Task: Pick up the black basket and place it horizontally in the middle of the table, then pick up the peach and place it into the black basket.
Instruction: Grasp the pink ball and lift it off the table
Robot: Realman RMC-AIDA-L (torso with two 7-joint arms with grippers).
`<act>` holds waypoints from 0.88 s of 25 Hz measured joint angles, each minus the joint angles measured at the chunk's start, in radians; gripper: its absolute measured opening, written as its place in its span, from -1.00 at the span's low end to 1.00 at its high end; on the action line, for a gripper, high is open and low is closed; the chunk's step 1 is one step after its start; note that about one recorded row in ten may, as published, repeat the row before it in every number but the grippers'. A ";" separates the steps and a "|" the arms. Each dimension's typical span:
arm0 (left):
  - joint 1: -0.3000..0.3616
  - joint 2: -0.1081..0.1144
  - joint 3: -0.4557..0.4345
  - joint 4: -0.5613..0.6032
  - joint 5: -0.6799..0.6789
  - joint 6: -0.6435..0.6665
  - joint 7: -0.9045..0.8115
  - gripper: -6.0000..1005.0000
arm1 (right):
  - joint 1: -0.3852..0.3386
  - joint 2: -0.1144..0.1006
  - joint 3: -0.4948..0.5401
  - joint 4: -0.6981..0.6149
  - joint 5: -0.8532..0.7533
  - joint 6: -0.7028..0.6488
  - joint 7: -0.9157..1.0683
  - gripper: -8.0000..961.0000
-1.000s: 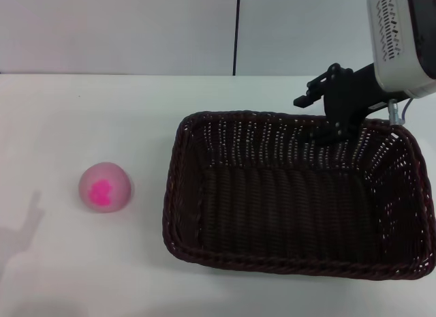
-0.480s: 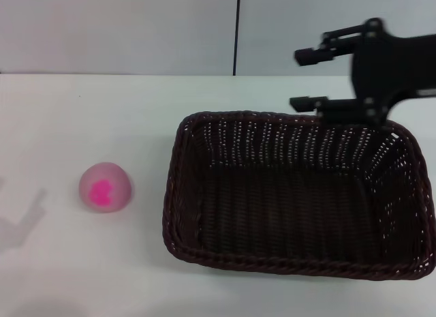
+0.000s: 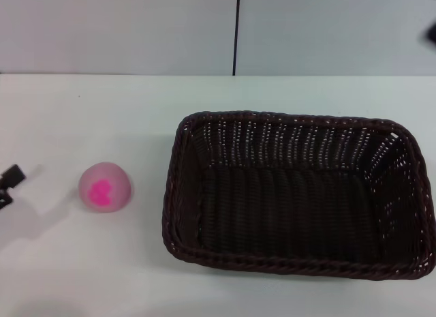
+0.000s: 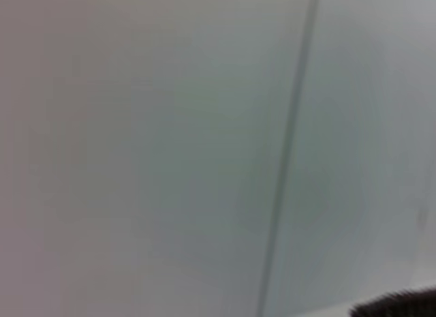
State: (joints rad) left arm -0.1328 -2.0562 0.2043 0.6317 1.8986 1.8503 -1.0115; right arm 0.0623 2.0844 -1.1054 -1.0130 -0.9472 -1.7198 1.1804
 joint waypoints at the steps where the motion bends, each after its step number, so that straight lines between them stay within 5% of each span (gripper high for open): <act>1: 0.000 0.000 0.000 0.000 0.000 0.000 0.000 0.68 | 0.000 0.000 0.000 0.000 0.000 0.000 0.000 0.16; 5: -0.031 0.000 0.086 0.026 0.042 -0.023 -0.006 0.69 | 0.055 -0.009 0.052 0.510 0.230 -0.120 -0.241 0.16; 10: -0.080 -0.003 0.095 0.028 0.171 -0.059 0.002 0.68 | 0.071 -0.011 0.150 0.723 0.247 -0.140 -0.332 0.16; 22: -0.114 -0.012 0.094 -0.129 0.212 -0.250 0.152 0.65 | 0.059 -0.014 0.170 0.788 0.248 -0.137 -0.355 0.16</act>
State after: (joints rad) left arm -0.2471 -2.0678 0.2979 0.5030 2.1110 1.6005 -0.8591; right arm 0.1212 2.0708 -0.9350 -0.2247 -0.6997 -1.8563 0.8253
